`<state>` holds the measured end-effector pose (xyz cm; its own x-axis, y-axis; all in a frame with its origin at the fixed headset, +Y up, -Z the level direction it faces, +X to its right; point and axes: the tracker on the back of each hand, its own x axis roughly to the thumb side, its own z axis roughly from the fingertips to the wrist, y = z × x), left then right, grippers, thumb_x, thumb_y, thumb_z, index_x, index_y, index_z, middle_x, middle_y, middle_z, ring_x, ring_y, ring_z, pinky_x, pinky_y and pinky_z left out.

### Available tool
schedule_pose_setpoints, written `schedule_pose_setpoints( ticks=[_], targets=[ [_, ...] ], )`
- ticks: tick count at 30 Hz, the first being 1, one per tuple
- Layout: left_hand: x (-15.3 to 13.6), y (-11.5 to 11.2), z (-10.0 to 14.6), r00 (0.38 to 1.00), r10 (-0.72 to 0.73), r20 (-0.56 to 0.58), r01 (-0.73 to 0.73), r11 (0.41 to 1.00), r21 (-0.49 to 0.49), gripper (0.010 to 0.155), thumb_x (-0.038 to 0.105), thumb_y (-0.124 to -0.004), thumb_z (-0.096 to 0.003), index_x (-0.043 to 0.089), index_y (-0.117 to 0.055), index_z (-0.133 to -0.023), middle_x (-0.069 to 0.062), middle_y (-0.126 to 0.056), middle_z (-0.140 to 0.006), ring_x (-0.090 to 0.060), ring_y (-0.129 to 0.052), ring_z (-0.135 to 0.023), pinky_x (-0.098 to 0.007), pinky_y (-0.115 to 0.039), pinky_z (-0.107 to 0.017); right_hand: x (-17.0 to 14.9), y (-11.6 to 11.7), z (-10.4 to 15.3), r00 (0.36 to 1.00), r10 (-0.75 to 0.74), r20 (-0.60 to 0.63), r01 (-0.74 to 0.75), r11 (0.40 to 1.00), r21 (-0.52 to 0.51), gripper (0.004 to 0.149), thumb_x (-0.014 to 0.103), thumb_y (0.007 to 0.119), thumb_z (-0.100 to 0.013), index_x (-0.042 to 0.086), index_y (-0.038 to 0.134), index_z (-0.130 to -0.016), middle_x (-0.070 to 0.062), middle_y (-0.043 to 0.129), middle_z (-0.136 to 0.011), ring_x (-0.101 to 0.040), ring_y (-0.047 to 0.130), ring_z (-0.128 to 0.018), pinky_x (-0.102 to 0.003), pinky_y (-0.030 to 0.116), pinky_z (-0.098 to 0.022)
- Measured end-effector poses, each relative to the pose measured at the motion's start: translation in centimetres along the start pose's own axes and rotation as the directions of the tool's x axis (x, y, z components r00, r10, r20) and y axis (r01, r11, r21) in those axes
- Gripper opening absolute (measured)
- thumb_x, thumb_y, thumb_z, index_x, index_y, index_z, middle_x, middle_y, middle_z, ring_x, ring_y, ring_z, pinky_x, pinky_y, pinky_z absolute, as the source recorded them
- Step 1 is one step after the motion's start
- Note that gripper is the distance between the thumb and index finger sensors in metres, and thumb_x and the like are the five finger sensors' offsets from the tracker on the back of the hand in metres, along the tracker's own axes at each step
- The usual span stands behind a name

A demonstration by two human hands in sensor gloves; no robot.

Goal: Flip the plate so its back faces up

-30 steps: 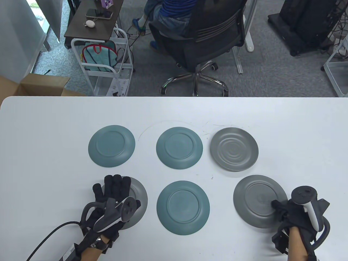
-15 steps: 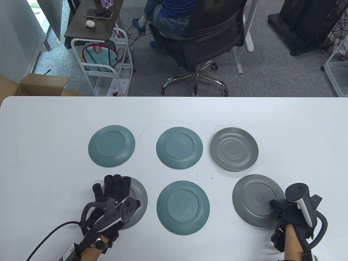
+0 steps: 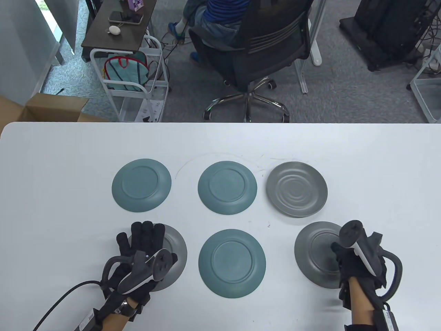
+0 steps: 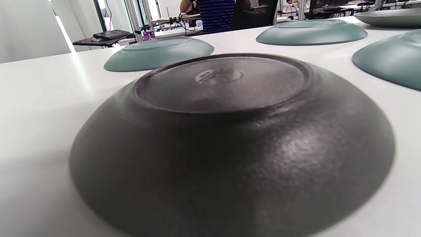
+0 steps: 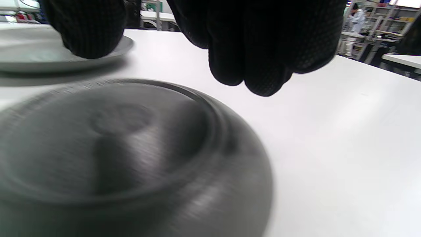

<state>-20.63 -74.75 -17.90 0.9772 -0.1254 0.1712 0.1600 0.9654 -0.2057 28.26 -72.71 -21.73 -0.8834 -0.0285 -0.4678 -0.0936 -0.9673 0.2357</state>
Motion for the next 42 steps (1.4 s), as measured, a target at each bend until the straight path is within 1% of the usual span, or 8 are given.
schedule_pose_setpoints(
  ticks=[5,6,8,14,18,26,31,42],
  targets=[
    [0.0,0.1,0.0,1.000,0.005,0.001,-0.005,1.000,0.006,0.088,0.070,-0.049,-0.0563,0.016,-0.024,-0.121,-0.020,-0.028,-0.122,-0.050,-0.034,-0.117,-0.073,-0.032,-0.076,5.4,-1.2,-0.5,0.995,0.003,0.097,-0.004,1.000,0.011,0.082,0.055,0.077,-0.046,0.006,0.052,-0.108,-0.021,0.073,-0.101,-0.046,0.078,-0.086,-0.054,0.070,-0.060],
    [0.0,0.1,0.0,1.000,0.005,0.001,-0.005,1.000,0.007,0.088,0.070,-0.049,-0.0562,0.016,-0.024,-0.121,-0.020,-0.028,-0.122,-0.050,-0.034,-0.117,-0.073,-0.032,-0.076,5.6,-1.2,-0.5,0.995,0.003,0.098,-0.004,1.000,0.011,0.082,0.055,0.077,-0.046,0.007,0.052,-0.108,-0.021,0.072,-0.102,-0.046,0.078,-0.087,-0.055,0.070,-0.060],
    [0.0,0.1,0.1,1.000,0.005,0.001,-0.005,1.000,0.006,0.088,0.070,-0.049,-0.0563,0.016,-0.024,-0.121,-0.020,-0.028,-0.122,-0.050,-0.034,-0.117,-0.073,-0.032,-0.076,8.4,-1.5,-1.1,0.991,0.003,0.136,-0.002,1.000,-0.004,0.084,0.055,0.078,-0.045,0.008,0.050,-0.109,-0.022,0.068,-0.105,-0.048,0.072,-0.092,-0.057,0.066,-0.063],
    [0.0,-0.2,-0.1,1.000,-0.003,-0.002,0.003,1.000,-0.007,0.088,0.070,-0.049,-0.0564,0.016,-0.024,-0.121,-0.020,-0.028,-0.122,-0.050,-0.034,-0.117,-0.073,-0.032,-0.076,12.6,-1.2,-2.7,0.986,0.035,0.163,-0.042,0.998,0.036,0.088,0.056,0.079,-0.045,0.010,0.044,-0.112,-0.022,0.058,-0.112,-0.049,0.061,-0.100,-0.062,0.058,-0.069],
    [0.0,-0.4,-0.3,1.000,-0.006,-0.005,0.006,1.000,-0.015,0.088,0.070,-0.049,-0.0562,0.016,-0.024,-0.121,-0.020,-0.028,-0.122,-0.050,-0.034,-0.117,-0.074,-0.032,-0.076,14.4,-0.7,-4.0,0.986,0.045,0.162,-0.055,0.997,0.053,0.090,0.056,0.080,-0.044,0.010,0.043,-0.112,-0.021,0.054,-0.113,-0.049,0.057,-0.102,-0.063,0.055,-0.070],
    [-0.1,-0.4,-0.2,1.000,-0.009,-0.010,0.009,1.000,-0.018,0.088,0.070,-0.049,-0.0562,0.016,-0.024,-0.121,-0.020,-0.028,-0.122,-0.050,-0.035,-0.117,-0.074,-0.032,-0.076,15.8,0.9,-5.8,0.988,0.067,0.140,-0.082,0.992,0.097,0.091,0.055,0.081,-0.044,0.011,0.041,-0.112,-0.020,0.050,-0.115,-0.049,0.053,-0.104,-0.064,0.052,-0.072],
    [-0.1,-0.4,-0.2,1.000,-0.011,-0.013,0.011,1.000,-0.020,0.088,0.070,-0.049,-0.0563,0.016,-0.024,-0.121,-0.021,-0.029,-0.122,-0.050,-0.035,-0.117,-0.073,-0.032,-0.076,16.1,1.8,-6.1,0.987,0.072,0.143,-0.089,0.990,0.112,0.089,0.054,0.082,-0.044,0.011,0.042,-0.112,-0.020,0.051,-0.114,-0.048,0.054,-0.104,-0.063,0.052,-0.072],
    [-0.1,-0.4,-0.3,1.000,-0.012,-0.014,0.012,1.000,-0.018,0.088,0.070,-0.049,-0.0562,0.016,-0.024,-0.121,-0.020,-0.028,-0.122,-0.050,-0.034,-0.117,-0.074,-0.032,-0.076,16.5,2.4,-5.9,0.981,0.128,0.146,-0.136,0.989,0.051,0.080,0.049,0.081,-0.045,0.012,0.049,-0.109,-0.019,0.056,-0.111,-0.046,0.062,-0.100,-0.061,0.057,-0.070]
  ],
)
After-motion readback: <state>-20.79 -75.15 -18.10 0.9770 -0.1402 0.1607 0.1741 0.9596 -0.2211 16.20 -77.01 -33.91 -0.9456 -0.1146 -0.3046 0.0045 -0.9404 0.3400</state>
